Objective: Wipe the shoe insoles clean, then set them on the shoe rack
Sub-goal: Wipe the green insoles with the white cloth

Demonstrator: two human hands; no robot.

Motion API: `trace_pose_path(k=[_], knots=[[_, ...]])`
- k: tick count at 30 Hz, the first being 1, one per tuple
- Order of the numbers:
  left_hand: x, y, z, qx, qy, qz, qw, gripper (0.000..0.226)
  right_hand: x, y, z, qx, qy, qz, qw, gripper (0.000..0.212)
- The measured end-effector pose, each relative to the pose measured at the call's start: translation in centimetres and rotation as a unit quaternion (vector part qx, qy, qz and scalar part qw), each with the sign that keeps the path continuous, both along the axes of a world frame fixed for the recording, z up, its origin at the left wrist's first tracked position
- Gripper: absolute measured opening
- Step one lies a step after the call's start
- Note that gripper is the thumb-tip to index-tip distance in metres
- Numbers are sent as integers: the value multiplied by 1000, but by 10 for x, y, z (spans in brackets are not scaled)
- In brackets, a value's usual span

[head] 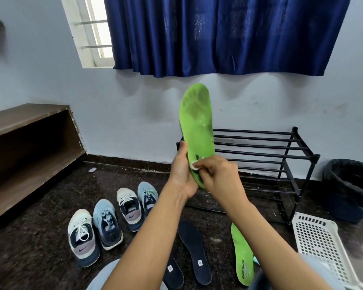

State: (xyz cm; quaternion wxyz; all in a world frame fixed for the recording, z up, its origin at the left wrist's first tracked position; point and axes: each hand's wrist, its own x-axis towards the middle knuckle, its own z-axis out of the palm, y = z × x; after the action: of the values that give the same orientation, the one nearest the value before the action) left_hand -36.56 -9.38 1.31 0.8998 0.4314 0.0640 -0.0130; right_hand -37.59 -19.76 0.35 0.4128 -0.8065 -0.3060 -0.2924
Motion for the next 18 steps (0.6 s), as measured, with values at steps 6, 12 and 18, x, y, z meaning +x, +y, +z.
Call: trace_pose_path(k=[6, 12, 18], knots=[[2, 23, 7, -46, -57, 17, 997, 32, -3, -19, 4, -62, 20, 62, 996, 24], [1, 15, 7, -36, -60, -39, 997, 62, -6, -19, 3, -104, -12, 41, 994, 21], [5, -7, 2, -18, -60, -35, 997, 89, -1, -9, 4, -52, -10, -48, 997, 16]])
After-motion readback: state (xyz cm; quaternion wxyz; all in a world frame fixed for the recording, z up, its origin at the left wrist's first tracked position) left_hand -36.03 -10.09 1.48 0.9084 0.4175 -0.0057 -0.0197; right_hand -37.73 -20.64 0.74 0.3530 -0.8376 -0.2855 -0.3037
